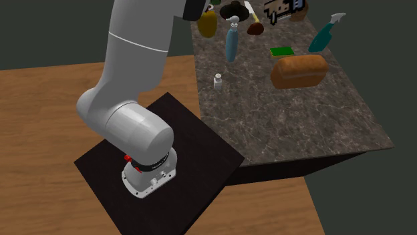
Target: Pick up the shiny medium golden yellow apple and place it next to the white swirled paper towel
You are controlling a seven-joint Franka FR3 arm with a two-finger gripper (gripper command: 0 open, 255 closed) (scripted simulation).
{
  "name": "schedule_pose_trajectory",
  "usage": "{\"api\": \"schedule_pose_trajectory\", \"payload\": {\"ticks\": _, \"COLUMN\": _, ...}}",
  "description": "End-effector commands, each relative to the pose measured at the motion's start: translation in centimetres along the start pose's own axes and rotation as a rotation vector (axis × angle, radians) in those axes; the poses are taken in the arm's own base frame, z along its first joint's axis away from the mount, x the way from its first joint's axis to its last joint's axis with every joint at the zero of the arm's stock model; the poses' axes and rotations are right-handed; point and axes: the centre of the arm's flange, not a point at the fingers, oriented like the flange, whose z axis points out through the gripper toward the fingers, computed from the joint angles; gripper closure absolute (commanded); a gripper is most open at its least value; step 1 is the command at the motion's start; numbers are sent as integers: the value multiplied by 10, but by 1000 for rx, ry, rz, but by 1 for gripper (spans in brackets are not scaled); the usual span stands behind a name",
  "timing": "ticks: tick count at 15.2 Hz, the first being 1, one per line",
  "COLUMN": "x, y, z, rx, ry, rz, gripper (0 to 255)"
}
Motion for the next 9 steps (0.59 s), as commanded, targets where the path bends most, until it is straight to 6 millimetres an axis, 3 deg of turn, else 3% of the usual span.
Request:
{"api": "schedule_pose_trajectory", "payload": {"ticks": 1, "x": -2, "y": -2, "z": 10, "rx": 1, "ry": 0, "rz": 0, "gripper": 255}}
{"api": "schedule_pose_trajectory", "payload": {"ticks": 9, "x": -8, "y": -9, "z": 52, "rx": 1, "ry": 0, "rz": 0, "gripper": 255}}
